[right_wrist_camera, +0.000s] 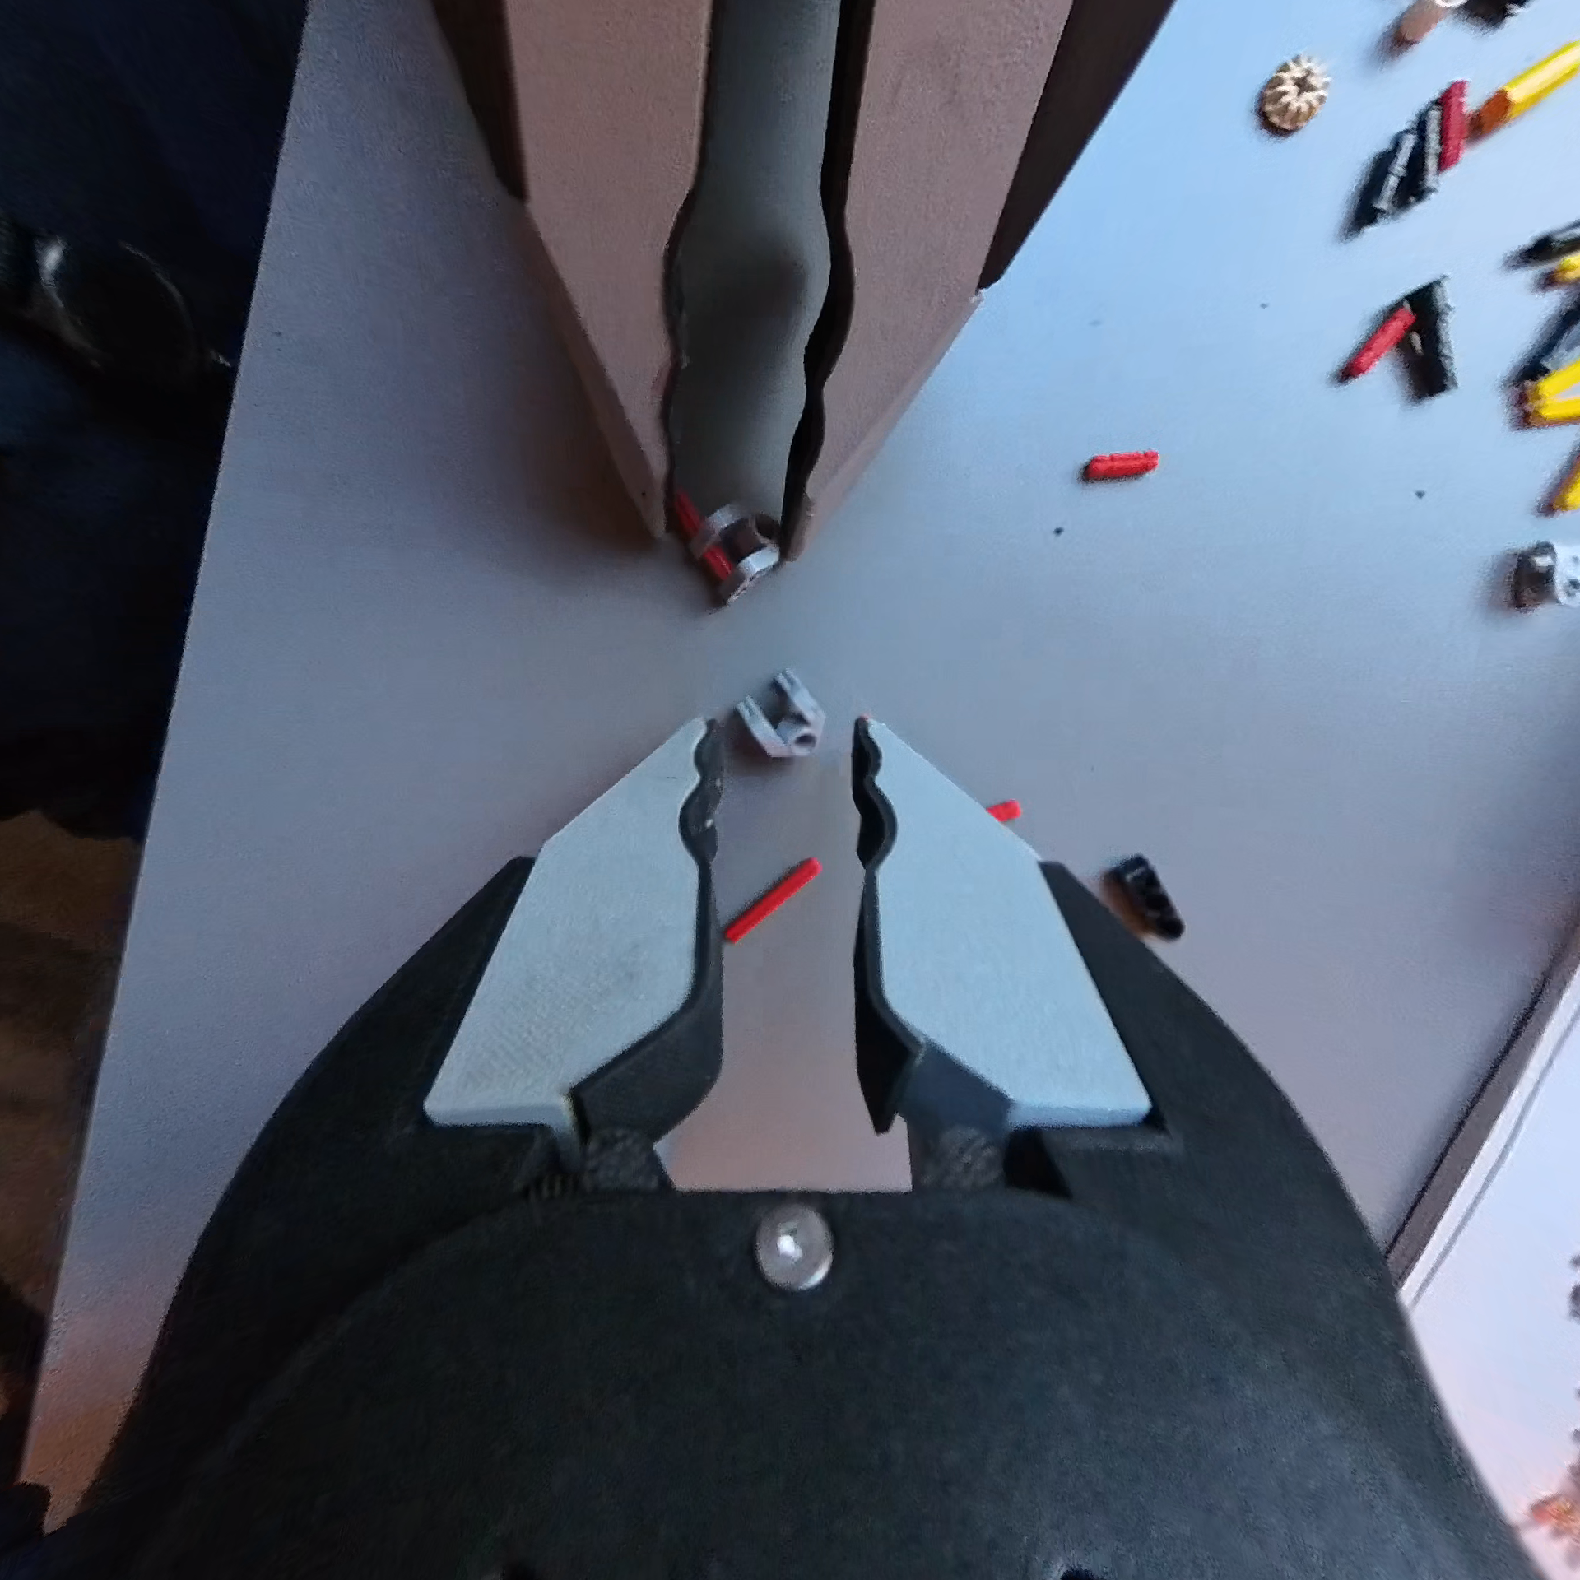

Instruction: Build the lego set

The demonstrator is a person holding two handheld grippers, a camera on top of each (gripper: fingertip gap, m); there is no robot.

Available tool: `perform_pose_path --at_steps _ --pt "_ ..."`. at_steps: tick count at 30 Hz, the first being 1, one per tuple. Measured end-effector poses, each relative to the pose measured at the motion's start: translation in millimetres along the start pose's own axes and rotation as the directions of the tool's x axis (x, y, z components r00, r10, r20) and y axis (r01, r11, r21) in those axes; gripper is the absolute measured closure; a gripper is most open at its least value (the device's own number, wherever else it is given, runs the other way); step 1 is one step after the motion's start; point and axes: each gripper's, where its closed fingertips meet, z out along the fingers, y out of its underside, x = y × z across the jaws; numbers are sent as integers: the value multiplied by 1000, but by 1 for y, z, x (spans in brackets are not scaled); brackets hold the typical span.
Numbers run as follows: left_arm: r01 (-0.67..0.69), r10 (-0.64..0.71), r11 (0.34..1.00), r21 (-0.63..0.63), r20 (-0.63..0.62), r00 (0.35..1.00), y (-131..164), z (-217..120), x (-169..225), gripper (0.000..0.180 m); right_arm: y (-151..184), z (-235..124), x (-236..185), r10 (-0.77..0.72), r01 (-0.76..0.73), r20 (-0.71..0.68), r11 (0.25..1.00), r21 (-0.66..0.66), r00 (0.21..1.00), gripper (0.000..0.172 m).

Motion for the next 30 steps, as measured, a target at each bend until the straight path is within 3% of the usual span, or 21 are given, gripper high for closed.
perform_pose_path --at_steps 7,15,19,22,27,30 --pt "-32 35 999 28 -100 994 -4 2 -3 159 21 -14 -10 162 -144 -116 978 149 980 144" --pt "-49 51 998 37 -60 997 1 -18 -16 148 47 -23 -10 378 -303 -251 908 289 891 147" --pt "-24 24 999 24 2 1000 7 -36 -27 148 59 -12 -7 442 -374 -256 886 272 860 146" --pt "-19 19 1000 -1 77 997 17 -48 -35 149 55 -10 -1 465 -382 -272 871 308 842 171" --pt "29 -30 1000 13 116 993 30 -60 -34 150 47 -10 7 447 -346 -299 877 334 843 172" --pt "33 -35 999 17 150 988 33 -64 -35 150 21 -17 14 429 -307 -260 863 401 865 172"
